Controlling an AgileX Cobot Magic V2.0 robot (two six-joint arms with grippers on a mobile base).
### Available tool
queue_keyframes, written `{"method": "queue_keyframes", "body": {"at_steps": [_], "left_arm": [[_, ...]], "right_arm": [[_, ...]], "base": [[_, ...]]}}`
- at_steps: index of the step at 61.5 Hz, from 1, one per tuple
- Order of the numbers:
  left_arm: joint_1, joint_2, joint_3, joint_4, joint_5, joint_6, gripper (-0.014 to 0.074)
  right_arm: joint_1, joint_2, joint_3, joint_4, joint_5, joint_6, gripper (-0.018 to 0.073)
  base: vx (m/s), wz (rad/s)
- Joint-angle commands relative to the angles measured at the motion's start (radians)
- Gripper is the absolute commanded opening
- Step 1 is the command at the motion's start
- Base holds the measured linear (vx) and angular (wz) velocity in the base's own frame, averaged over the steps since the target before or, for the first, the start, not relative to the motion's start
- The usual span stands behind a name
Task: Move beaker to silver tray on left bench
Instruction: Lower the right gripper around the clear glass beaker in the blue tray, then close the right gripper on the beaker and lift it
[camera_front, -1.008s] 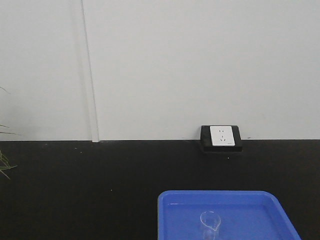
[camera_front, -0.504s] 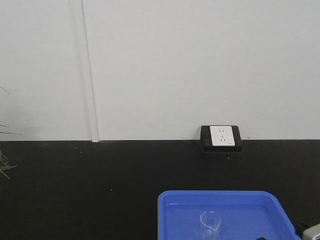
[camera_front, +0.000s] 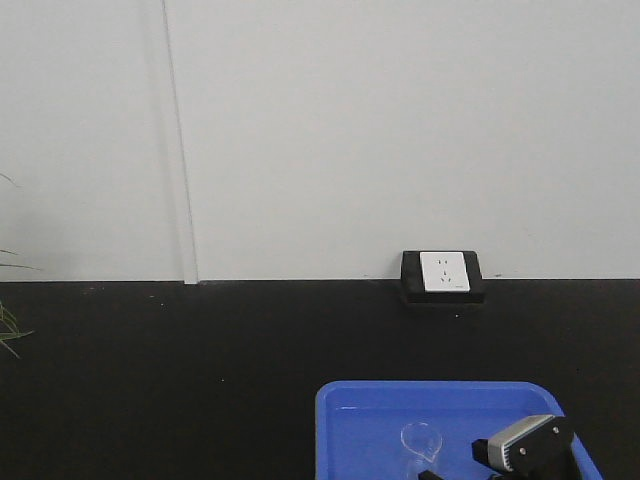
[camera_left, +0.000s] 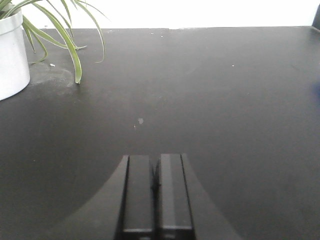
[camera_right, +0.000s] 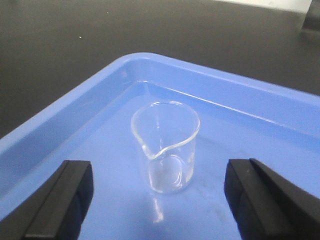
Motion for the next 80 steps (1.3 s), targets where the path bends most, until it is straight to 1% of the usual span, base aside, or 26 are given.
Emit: {"method": "queue_keyframes", "body": {"at_steps": [1, 5, 13, 20, 28, 39, 50, 56, 59, 66, 75, 76, 80], "left_arm": [[-0.005, -0.008, 0.019, -0.004, -0.084, 0.000, 0.0001], [-0.005, -0.008, 0.019, -0.004, -0.084, 0.000, 0.0001], [-0.005, -0.008, 0.019, -0.004, -0.084, 0.000, 0.0001], [-0.005, -0.008, 0.019, -0.004, -0.084, 0.000, 0.0001], [-0.005, -0.008, 0.019, -0.004, -0.084, 0.000, 0.0001], [-0.005, -0.008, 0.019, -0.004, -0.084, 0.000, 0.0001], [-0.005, -0.008, 0.019, -0.004, -0.084, 0.000, 0.0001], [-0.005, -0.008, 0.019, -0.004, -0.083, 0.000, 0.0001], [-0.005, -0.008, 0.019, -0.004, -0.083, 0.000, 0.0001], [-0.005, -0.008, 0.019, -0.004, -0.083, 0.000, 0.0001], [-0.005, -0.008, 0.019, -0.004, -0.083, 0.000, 0.0001], [-0.005, -0.008, 0.019, -0.004, -0.083, 0.000, 0.0001], [-0.005, -0.008, 0.019, -0.004, -0.083, 0.000, 0.0001]], "right_arm": [[-0.003, 0.016, -0.062, -0.042, -0.090, 0.034, 0.0599], [-0.003, 0.043, -0.098, -0.053, -0.090, 0.034, 0.0597], [-0.003, 0.098, -0.168, -0.040, -0.090, 0.034, 0.0595], [-0.003, 0.151, -0.227, -0.052, -0.090, 0.083, 0.0594], [-0.003, 0.197, -0.272, -0.053, -0.090, 0.112, 0.0594], [-0.003, 0.242, -0.324, -0.132, -0.087, 0.129, 0.0594], [-0.003, 0.274, -0.376, -0.141, -0.076, 0.146, 0.0588], [0.005, 0.293, -0.409, -0.152, -0.057, 0.168, 0.0563], [0.008, 0.301, -0.421, -0.154, -0.041, 0.175, 0.0536], [0.031, 0.304, -0.431, -0.155, -0.016, 0.179, 0.0442], [0.044, 0.299, -0.431, -0.157, -0.005, 0.187, 0.0247], [0.044, 0.296, -0.430, -0.159, -0.005, 0.192, 0.0213], [0.044, 0.274, -0.430, -0.180, -0.006, 0.223, 0.0121]], "base": [[0.00, 0.00], [0.00, 0.00], [0.00, 0.00], [0.00, 0.00], [0.00, 0.00], [0.00, 0.00], [0.00, 0.00], [0.00, 0.00], [0.00, 0.00], [0.00, 0.00], [0.00, 0.00], [0.00, 0.00], [0.00, 0.00]]}}
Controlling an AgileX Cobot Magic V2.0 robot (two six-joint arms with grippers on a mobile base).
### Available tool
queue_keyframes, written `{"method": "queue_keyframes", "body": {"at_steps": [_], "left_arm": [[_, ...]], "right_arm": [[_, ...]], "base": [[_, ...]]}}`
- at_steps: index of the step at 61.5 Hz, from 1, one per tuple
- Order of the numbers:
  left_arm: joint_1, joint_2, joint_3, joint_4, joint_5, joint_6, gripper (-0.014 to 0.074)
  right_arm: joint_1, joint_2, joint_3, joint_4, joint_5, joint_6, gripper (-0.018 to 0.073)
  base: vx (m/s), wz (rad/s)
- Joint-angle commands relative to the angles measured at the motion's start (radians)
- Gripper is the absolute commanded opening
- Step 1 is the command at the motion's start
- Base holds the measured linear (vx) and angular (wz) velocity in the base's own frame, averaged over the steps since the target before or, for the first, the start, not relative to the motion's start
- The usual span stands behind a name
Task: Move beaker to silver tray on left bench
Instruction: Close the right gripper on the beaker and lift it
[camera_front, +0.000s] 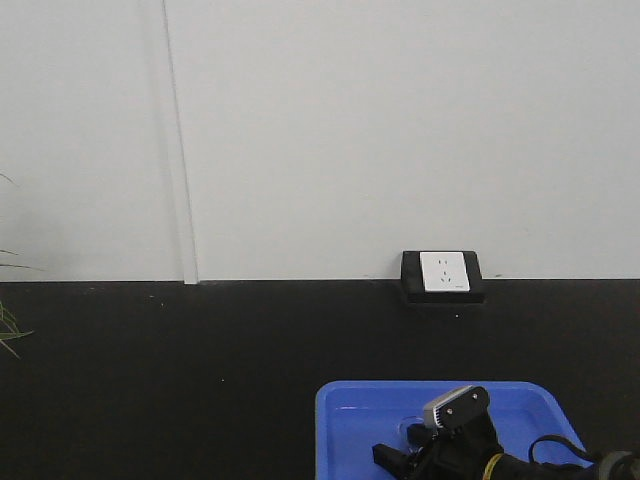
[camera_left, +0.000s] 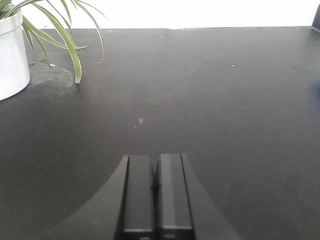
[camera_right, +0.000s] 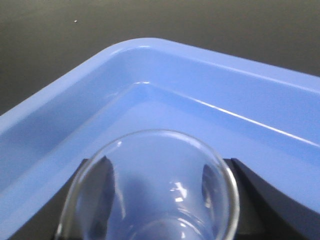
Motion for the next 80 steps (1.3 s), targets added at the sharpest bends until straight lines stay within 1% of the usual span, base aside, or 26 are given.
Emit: {"method": "queue_keyframes", "body": {"at_steps": [1, 3, 6, 14, 22, 29, 35, 40, 47, 51, 57, 61, 80], "left_arm": [[-0.005, -0.008, 0.019, -0.004, -0.083, 0.000, 0.0001], [-0.005, -0.008, 0.019, -0.004, -0.083, 0.000, 0.0001], [-0.005, -0.008, 0.019, -0.004, -0.083, 0.000, 0.0001], [-0.005, -0.008, 0.019, -0.004, -0.083, 0.000, 0.0001], [-0.005, -0.008, 0.019, -0.004, -0.083, 0.000, 0.0001], [-0.005, -0.008, 0.019, -0.004, -0.083, 0.000, 0.0001], [-0.005, -0.008, 0.019, -0.004, -0.083, 0.000, 0.0001], [-0.005, -0.008, 0.019, -0.004, -0.083, 0.000, 0.0001], [-0.005, -0.008, 0.019, -0.004, -0.083, 0.000, 0.0001], [-0.005, -0.008, 0.019, -0.004, -0.083, 0.000, 0.0001], [-0.005, -0.008, 0.019, -0.004, -0.083, 0.000, 0.0001], [-0.005, -0.008, 0.018, -0.004, -0.083, 0.000, 0.0001], [-0.005, -0.008, 0.018, -0.004, -0.084, 0.000, 0.0001]], "right_arm": [[0.001, -0.084, -0.022, -0.026, -0.058, 0.049, 0.0098], [0.001, -0.097, -0.022, -0.043, -0.058, 0.069, 0.0042], [0.001, -0.126, -0.022, -0.081, -0.058, 0.102, -0.0018], [0.002, -0.227, -0.022, -0.205, -0.060, 0.212, -0.0017], [0.015, -0.348, -0.025, -0.352, -0.065, 0.385, -0.0015], [0.051, -0.463, -0.039, -0.466, -0.064, 0.531, -0.0015], [0.097, -0.559, -0.070, -0.552, -0.055, 0.617, -0.0015], [0.145, -0.621, -0.110, -0.610, -0.035, 0.678, -0.0015], [0.192, -0.680, -0.139, -0.616, -0.027, 0.768, -0.0015], [0.211, -0.700, -0.138, -0.622, -0.019, 0.785, -0.0014], [0.222, -0.704, -0.138, -0.680, -0.015, 0.786, -0.0014], [0.222, -0.704, -0.138, -0.702, -0.015, 0.786, -0.0013], [0.221, -0.704, -0.138, -0.707, -0.013, 0.786, -0.0011]], "base": [[0.00, 0.00], [0.00, 0.00], [0.00, 0.00], [0.00, 0.00], [0.00, 0.00], [0.00, 0.00], [0.00, 0.00], [0.00, 0.00], [0.00, 0.00], [0.00, 0.00], [0.00, 0.00], [0.00, 0.00], [0.00, 0.00]]}}
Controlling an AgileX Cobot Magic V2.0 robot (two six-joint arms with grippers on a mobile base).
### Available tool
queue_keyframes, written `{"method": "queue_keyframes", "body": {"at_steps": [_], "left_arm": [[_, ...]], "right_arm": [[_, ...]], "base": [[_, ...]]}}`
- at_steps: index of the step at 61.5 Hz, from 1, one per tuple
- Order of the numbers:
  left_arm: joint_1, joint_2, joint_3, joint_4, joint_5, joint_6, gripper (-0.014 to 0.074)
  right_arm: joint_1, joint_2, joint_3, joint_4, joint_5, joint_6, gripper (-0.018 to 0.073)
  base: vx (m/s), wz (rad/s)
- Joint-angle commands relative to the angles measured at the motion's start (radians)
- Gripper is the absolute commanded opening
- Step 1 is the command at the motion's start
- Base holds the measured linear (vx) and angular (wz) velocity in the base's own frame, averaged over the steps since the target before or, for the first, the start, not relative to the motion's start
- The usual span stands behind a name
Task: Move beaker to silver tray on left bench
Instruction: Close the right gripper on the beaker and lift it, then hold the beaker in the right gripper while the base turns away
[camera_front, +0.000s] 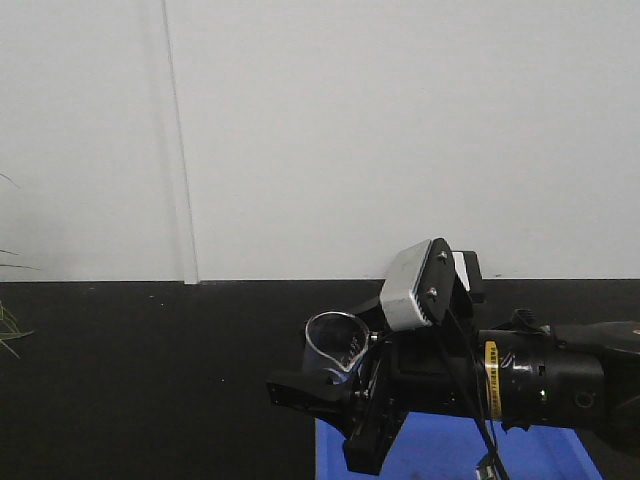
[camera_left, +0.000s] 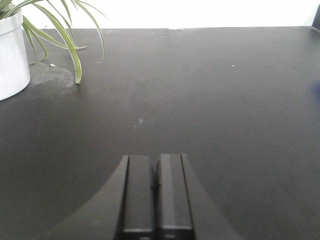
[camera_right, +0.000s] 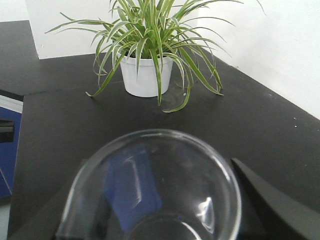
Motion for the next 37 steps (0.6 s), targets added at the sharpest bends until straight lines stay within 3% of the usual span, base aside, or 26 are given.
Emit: {"method": "queue_keyframes", "body": {"at_steps": [1, 37], "left_arm": [[-0.005, -0.008, 0.018, -0.004, -0.084, 0.000, 0.0001], [-0.005, -0.008, 0.018, -0.004, -0.084, 0.000, 0.0001]], "right_arm": [[-0.003, -0.037, -0.030, 0.052, -0.016, -0.001, -0.0011], [-0.003, -0.037, -0.030, 0.052, -0.016, -0.001, -0.0011]], "base": [[0.00, 0.00], [0.00, 0.00]]}}
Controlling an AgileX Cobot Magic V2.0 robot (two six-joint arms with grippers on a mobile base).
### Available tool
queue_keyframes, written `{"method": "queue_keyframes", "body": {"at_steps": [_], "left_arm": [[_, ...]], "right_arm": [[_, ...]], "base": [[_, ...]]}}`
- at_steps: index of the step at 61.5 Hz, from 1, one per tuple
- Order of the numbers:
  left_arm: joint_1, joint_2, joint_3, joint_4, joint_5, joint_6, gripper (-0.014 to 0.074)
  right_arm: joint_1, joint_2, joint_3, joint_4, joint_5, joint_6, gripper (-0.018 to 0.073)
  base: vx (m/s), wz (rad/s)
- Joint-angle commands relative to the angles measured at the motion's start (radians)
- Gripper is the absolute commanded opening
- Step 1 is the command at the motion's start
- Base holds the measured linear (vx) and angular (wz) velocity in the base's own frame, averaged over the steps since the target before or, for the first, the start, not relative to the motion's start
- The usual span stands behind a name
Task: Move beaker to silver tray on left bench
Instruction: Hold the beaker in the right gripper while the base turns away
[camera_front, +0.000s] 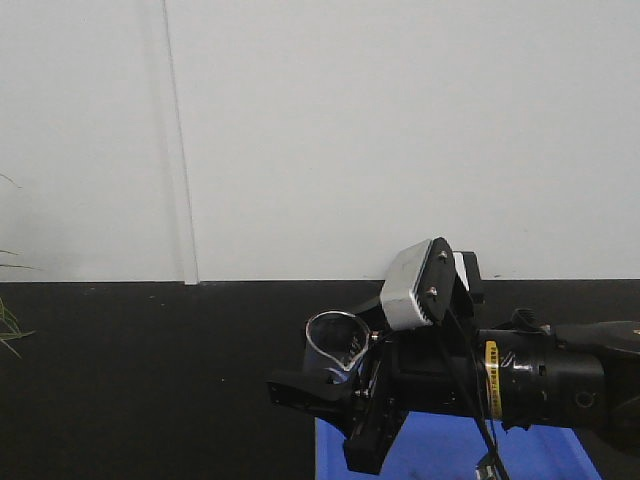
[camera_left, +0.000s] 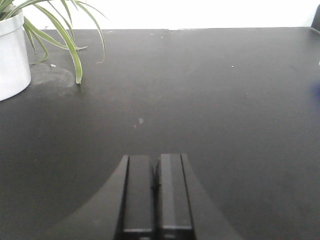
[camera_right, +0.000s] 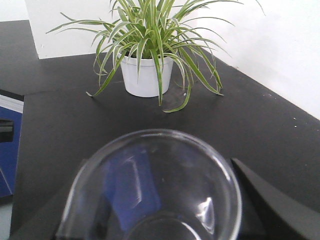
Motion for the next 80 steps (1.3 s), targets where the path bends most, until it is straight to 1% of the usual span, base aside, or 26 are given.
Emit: {"method": "queue_keyframes", "body": {"at_steps": [1, 35, 80], "left_arm": [[-0.005, -0.008, 0.018, -0.004, -0.084, 0.000, 0.0001], [-0.005, -0.008, 0.018, -0.004, -0.084, 0.000, 0.0001], [-0.005, -0.008, 0.018, -0.004, -0.084, 0.000, 0.0001]], "right_arm": [[-0.003, -0.037, -0.030, 0.056, -0.020, -0.003, -0.0011], [-0.003, -0.034, -0.030, 0.056, -0.020, -0.003, -0.0011], [-0.003, -0.034, -0.030, 0.056, -0.020, -0.003, -0.0011]], "base": [[-0.02, 0.00], [-0.12, 0.01], [-0.32, 0.02]]}}
